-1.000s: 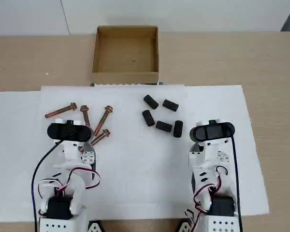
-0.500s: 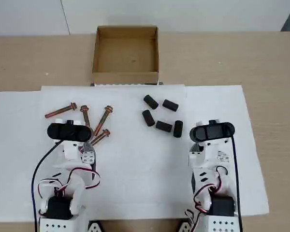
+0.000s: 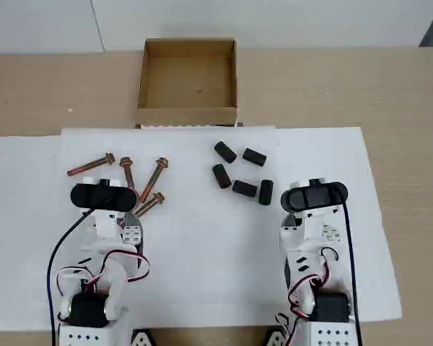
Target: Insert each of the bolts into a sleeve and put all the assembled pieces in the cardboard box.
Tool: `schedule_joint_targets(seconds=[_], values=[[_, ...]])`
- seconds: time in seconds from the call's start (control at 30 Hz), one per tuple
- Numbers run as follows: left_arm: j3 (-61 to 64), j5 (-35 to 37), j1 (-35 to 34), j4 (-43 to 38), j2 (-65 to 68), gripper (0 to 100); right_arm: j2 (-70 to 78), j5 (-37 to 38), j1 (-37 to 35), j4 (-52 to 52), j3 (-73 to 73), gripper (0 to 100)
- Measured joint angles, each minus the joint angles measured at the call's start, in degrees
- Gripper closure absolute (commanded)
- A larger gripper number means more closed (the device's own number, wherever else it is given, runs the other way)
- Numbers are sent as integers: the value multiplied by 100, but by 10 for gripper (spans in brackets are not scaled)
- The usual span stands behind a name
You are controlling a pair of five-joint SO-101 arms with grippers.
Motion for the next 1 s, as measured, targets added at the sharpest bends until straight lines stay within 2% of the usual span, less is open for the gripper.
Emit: schedule_joint_targets(seconds=[0.5,1.0], values=[[0,0,9,0,0,993,0,0,-9,0,0,995],[0,-18,396,0,0,993,0,0,0,0,0,995]])
